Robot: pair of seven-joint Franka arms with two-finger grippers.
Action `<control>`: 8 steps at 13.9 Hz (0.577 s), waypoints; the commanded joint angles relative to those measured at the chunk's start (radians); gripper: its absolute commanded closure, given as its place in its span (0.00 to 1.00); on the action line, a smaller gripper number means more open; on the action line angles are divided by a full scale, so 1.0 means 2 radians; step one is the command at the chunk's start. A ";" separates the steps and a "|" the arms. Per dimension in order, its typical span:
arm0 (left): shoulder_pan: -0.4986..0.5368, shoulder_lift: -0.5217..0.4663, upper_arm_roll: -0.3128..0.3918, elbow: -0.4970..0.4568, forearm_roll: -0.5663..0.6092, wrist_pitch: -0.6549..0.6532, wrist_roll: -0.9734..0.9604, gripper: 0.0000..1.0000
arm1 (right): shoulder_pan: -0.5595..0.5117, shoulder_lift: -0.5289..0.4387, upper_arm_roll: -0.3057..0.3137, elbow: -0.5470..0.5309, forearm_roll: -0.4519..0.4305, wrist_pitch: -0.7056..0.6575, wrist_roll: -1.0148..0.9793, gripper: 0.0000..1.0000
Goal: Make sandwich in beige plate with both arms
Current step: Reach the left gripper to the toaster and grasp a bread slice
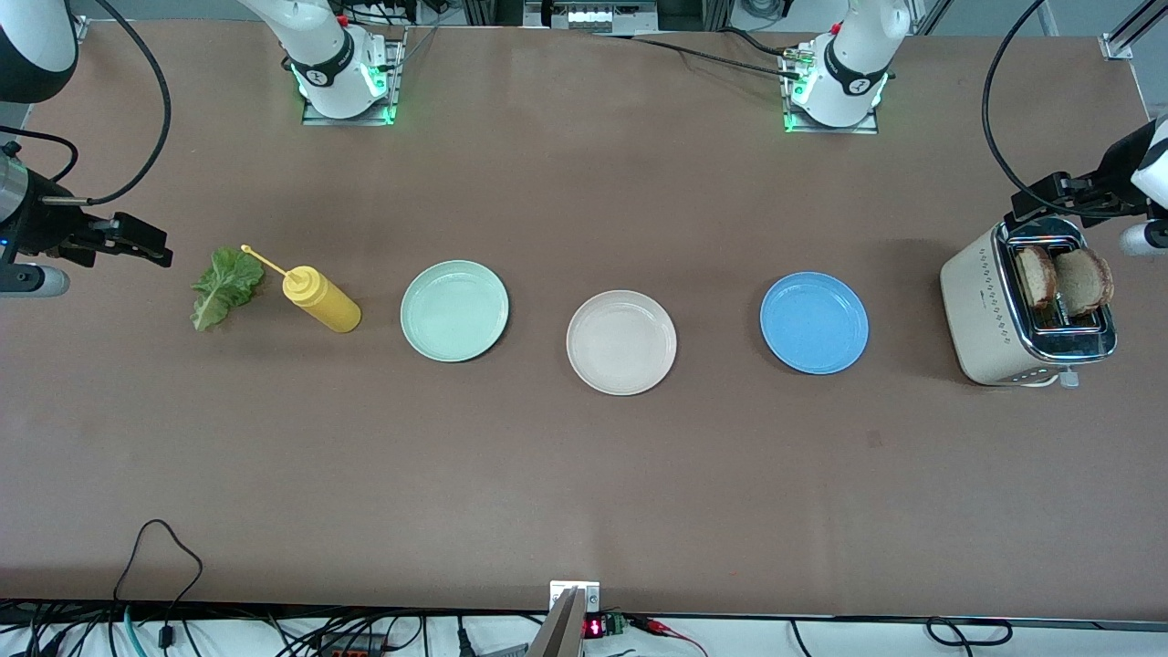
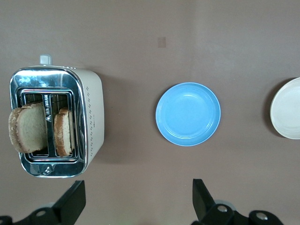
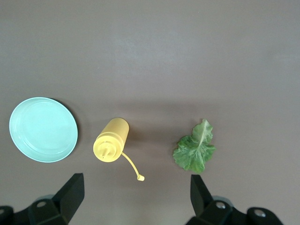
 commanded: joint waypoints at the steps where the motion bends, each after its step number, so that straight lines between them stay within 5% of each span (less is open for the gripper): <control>1: 0.004 -0.018 -0.006 -0.024 0.012 0.010 -0.001 0.00 | -0.001 0.004 0.000 0.010 0.008 -0.002 0.003 0.00; 8: 0.033 0.023 -0.001 -0.023 0.012 0.009 0.010 0.00 | -0.001 0.004 0.000 0.010 0.008 -0.002 0.003 0.00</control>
